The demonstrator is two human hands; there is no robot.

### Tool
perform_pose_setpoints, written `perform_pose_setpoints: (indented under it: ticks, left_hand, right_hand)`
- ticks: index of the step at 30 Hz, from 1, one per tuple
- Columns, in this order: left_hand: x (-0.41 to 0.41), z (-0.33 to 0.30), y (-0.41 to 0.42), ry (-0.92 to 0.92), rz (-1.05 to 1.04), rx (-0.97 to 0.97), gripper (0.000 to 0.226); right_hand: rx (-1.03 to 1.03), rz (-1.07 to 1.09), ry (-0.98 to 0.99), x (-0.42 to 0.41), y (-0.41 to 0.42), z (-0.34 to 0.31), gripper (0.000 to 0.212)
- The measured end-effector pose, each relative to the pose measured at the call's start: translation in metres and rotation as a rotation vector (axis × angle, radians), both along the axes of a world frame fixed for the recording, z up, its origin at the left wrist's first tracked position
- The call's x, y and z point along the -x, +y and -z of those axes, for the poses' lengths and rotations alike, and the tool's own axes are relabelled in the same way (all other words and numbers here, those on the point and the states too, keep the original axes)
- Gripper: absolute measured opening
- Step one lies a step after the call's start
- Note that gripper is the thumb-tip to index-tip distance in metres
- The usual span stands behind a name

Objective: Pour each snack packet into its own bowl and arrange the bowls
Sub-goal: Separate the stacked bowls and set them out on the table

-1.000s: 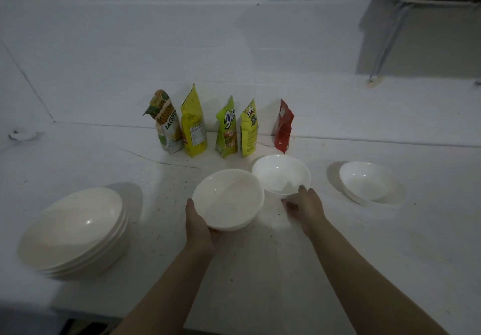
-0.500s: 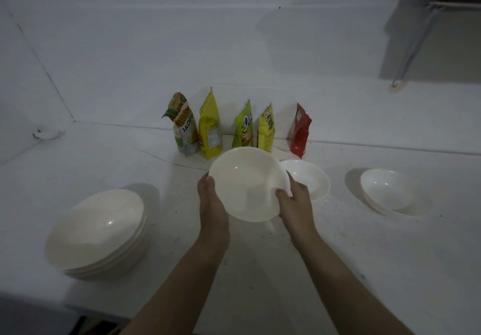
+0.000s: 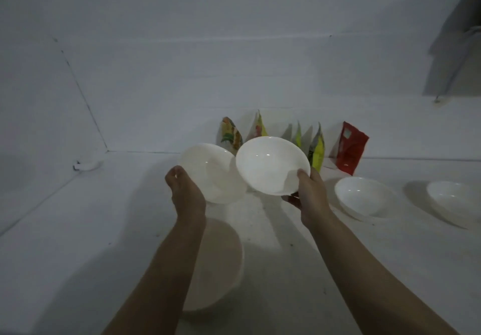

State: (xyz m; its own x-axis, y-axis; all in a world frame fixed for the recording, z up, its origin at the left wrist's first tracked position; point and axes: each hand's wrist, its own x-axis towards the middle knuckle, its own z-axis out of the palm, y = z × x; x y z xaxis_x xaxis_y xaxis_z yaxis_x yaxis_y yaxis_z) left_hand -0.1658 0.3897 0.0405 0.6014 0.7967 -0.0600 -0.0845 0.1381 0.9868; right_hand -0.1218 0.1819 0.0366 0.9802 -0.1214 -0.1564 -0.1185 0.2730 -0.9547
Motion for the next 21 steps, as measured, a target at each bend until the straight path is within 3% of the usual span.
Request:
perform_pose_setpoints:
  ticks: [3,6,9,14,21]
  left_hand:
    - [-0.007,0.013,0.051,0.101,-0.037,0.015,0.041]
    - [-0.011,0.041,0.086,0.217,-0.027,-0.002,0.039]
    - [-0.016,0.065,0.1,0.259,0.018,0.141,0.037]
    - [-0.026,0.067,0.113,0.226,0.071,0.246,0.036]
    - [-0.029,0.088,0.128,0.253,0.058,0.287,0.036]
  right_hand:
    - [-0.171,0.009,0.123,0.0,0.029,0.023,0.047]
    - [-0.211,0.072,0.216,0.006,0.053,0.054,0.052]
    - [-0.261,0.144,0.258,0.011,0.06,0.083,0.053]
    - [-0.203,0.263,0.311,0.009,0.063,0.106,0.059]
    - [-0.141,0.257,0.263,0.01,0.067,0.11,0.06]
